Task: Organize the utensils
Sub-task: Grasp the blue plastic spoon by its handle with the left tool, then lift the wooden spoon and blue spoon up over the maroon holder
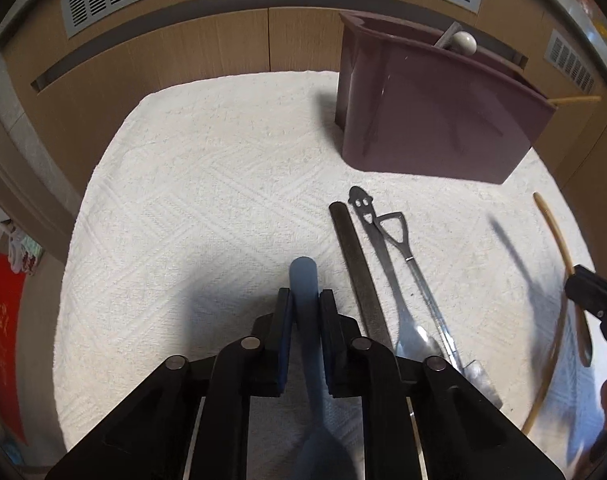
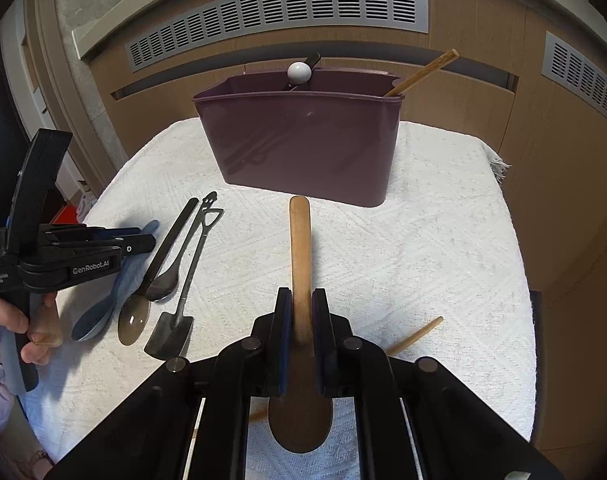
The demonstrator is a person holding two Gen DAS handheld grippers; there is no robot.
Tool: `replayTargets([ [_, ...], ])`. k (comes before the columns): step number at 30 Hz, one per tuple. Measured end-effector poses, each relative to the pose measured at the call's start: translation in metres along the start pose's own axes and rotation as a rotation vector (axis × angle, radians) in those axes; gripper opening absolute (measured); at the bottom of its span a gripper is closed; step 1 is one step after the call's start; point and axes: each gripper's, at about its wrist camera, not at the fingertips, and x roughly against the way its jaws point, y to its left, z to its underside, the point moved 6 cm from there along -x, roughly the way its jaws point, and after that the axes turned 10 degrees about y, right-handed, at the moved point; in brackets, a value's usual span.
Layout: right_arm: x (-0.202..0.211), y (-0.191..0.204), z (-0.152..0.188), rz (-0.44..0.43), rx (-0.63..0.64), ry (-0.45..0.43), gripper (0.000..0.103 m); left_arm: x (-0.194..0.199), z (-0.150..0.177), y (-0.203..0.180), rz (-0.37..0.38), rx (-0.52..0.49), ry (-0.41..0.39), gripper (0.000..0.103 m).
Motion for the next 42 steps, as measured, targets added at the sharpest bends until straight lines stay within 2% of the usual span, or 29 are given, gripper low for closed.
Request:
replayTargets([
  [2,0.0,-0.001,0.0,0.0,-0.01,-0.003,0.008,0.014,0.004,-0.002,0.053,0.007,-0.045,0.013],
  [6,0.005,0.0,0.004,-0.038,-0.02,-0.014,0.008,0.053,0.015,-0.005,0.102,0.009,-0.168,0.013],
  [11,0.018,0.001,0.006,-0.078,-0.037,-0.037,0.008,0.098,0.016,-0.012,0.114,-0.004,-0.305,0.013],
  [15,0.035,0.002,0.003,-0.092,-0.04,-0.08,0.008,0.117,0.017,-0.016,0.155,-0.002,-0.345,0.013],
  [24,0.054,0.0,0.001,-0.086,-0.04,-0.113,0.008,0.138,0.018,-0.024,0.165,-0.008,-0.386,0.013],
  [32,0.084,0.001,-0.012,-0.077,-0.03,-0.205,0.008,0.187,0.003,-0.035,0.176,-0.047,-0.492,0.013],
  [35,0.115,0.0,-0.035,-0.066,-0.021,-0.298,0.008,0.23,-0.02,-0.042,0.172,-0.072,-0.6,0.013],
  [40,0.198,-0.002,-0.098,-0.017,-0.006,-0.594,0.008,0.292,-0.069,-0.05,0.163,-0.092,-0.776,0.013],
  [42,0.216,-0.005,-0.12,-0.014,-0.013,-0.66,0.008,0.3,-0.087,-0.047,0.17,-0.08,-0.812,0.013],
])
